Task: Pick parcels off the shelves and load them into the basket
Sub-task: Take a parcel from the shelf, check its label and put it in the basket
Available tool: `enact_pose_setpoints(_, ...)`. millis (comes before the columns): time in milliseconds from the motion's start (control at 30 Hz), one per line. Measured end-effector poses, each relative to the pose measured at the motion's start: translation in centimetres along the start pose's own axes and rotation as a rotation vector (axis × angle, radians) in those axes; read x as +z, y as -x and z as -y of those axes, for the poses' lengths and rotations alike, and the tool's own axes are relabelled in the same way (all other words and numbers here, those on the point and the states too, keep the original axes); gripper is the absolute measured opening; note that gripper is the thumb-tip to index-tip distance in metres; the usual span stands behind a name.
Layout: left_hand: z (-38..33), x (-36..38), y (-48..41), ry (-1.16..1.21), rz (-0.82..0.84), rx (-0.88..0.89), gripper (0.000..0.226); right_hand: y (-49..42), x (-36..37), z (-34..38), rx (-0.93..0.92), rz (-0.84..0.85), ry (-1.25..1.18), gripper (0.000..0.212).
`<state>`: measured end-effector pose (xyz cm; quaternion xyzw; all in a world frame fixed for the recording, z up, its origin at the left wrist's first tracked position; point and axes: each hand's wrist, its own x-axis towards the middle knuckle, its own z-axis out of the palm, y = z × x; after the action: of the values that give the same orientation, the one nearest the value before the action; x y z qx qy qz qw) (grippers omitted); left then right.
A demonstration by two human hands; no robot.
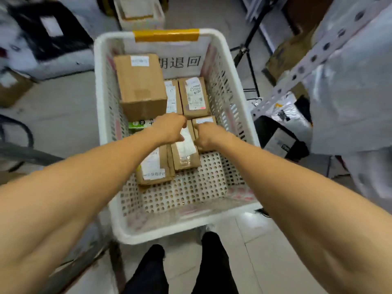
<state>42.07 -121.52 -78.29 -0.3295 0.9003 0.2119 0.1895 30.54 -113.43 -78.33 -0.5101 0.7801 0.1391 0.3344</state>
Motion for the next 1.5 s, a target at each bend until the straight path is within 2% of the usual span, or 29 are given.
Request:
enact_pose_setpoints(133,-2.4,-4.6,6.1,-0.077,0.071,0.074,0.047,8.3,-3.3,2.6,-0.011,-0.139,0.013,0.037)
enact_pose_setpoints(333,-7.8,-8.3,12.6,-0.134,0.029,0.225,0.042,20.7,-5.2,2.0,0.084,-0.328,-0.009,0.021)
enact_pose_setpoints(467,-14.3,-8.9,15.8,-0.247,0.001,0.368,0.042,29.4,-4.0,-2.1,0.171,-0.454,-0.093,0.019)
enact_pose_setpoints(667,-28.6,-6.8,22.0,-0.419,0.049,0.692,0.040,45.0,1.1,-10.6,0.295,-0.448,-0.242,0.038)
enact_pose_setpoints(900,-47.8,-4.0,31.9,-0.494,0.011,1.050,0.041,63.0,8.6,-18.4,0.659,-0.582,-0.289,0.047)
enact_pose_setpoints(1133,-63.1,-0.6,41.6,-0.490,-0.002,1.333,0.034,78.1,15.1,-21.9,0.986,-0.735,-0.399,0.037)
enact_pose_setpoints(1300,-72.4,1.2,46.1,-0.502,-0.002,1.555,0.034,86.5,17.6,-23.2,1.205,-0.830,-0.410,0.044)
enact_pose_setpoints(1500,-82.5,0.6,51.1,-0.473,0.014,1.829,0.032,94.3,16.9,-25.2,1.479,-0.804,-0.423,0.044)
